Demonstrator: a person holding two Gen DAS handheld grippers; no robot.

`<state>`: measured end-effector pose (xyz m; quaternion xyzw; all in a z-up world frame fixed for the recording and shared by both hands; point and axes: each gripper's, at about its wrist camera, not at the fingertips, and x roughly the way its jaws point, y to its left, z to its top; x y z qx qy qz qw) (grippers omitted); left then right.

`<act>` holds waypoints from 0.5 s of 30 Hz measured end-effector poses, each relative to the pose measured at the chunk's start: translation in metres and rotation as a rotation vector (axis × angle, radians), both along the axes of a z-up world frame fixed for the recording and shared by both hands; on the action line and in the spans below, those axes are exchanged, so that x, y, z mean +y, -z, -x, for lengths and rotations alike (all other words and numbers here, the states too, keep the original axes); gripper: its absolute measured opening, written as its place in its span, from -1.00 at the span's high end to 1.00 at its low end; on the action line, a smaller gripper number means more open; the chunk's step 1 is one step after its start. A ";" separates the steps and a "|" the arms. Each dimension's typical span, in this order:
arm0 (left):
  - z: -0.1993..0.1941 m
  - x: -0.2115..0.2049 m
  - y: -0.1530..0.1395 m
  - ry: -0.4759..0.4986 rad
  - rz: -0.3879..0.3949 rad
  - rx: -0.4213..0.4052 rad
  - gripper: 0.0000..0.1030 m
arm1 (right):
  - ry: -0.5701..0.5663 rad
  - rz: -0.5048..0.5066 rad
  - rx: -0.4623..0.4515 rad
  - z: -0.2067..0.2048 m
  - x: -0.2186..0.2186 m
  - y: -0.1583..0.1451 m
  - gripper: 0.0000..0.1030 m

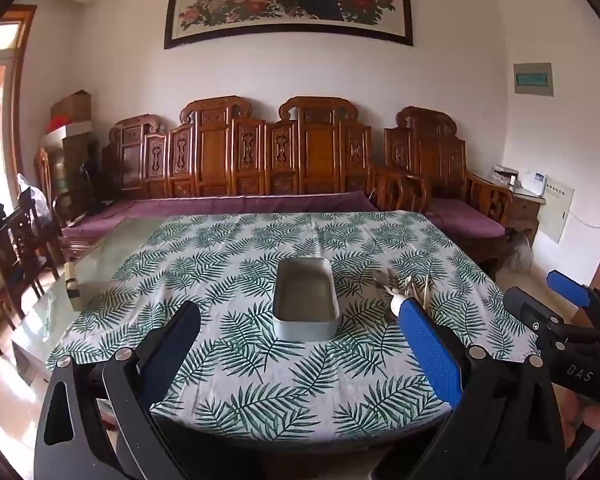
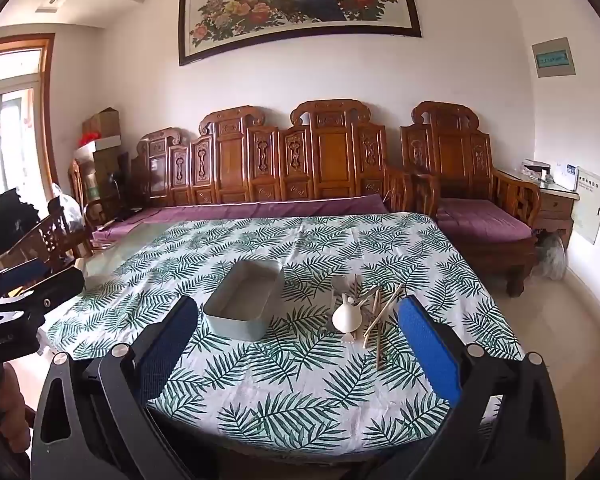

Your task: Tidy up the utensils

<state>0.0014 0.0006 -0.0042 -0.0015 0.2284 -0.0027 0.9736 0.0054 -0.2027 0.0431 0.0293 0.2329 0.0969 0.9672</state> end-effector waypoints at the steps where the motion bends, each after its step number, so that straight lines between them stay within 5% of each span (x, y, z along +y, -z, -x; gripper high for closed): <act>1: 0.000 -0.001 0.000 0.001 0.000 0.000 -0.87 | 0.000 0.000 0.001 0.000 0.000 0.000 -0.95; 15: 0.004 -0.004 -0.010 0.010 0.002 -0.006 -0.87 | 0.000 -0.001 0.001 0.002 -0.002 -0.001 -0.95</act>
